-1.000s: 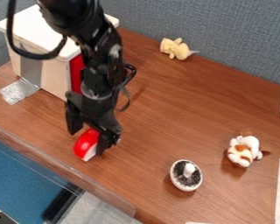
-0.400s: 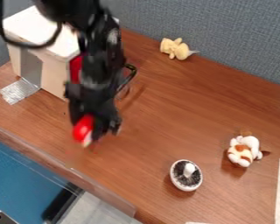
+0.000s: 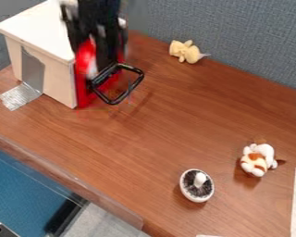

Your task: Take the red object and put it on top of the drawer

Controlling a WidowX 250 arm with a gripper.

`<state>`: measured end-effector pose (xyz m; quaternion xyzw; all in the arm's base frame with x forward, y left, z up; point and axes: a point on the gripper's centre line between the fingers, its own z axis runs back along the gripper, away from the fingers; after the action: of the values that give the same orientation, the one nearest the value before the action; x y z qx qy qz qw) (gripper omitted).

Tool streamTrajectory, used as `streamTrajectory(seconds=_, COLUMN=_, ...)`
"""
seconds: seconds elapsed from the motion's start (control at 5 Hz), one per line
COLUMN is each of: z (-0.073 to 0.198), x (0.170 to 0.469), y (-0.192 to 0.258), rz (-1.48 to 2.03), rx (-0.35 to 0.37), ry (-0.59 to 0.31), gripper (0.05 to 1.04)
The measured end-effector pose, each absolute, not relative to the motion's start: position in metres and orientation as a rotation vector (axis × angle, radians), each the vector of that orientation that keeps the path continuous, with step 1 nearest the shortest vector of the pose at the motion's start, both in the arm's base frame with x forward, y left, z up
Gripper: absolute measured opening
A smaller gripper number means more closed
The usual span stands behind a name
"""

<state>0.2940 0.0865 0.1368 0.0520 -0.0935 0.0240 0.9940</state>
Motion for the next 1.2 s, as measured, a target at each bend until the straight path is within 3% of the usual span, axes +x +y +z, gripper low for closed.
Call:
streamTrajectory(seconds=0.2, z=0.161, x=0.319, y=0.128, rz=0.13, rx=0.088, ry=-0.211, gripper=0.568)
streamTrajectory(seconds=0.4, z=0.153, x=0.331, y=0.162, rz=0.182, rx=0.082, ry=-0.174, gripper=0.568)
streamTrajectory(seconds=0.8, z=0.126, x=0.335, y=0.186, rz=0.21, rx=0.106, ry=-0.107, gripper=0.568)
streamTrajectory(seconds=1.0, z=0.117, x=0.333, y=0.189, rz=0.217, rx=0.111, ry=-0.081, gripper=0.639)
streamTrajectory(seconds=1.2, z=0.115, x=0.329, y=0.191, rz=0.236, rx=0.1, ry=-0.062, gripper=0.934)
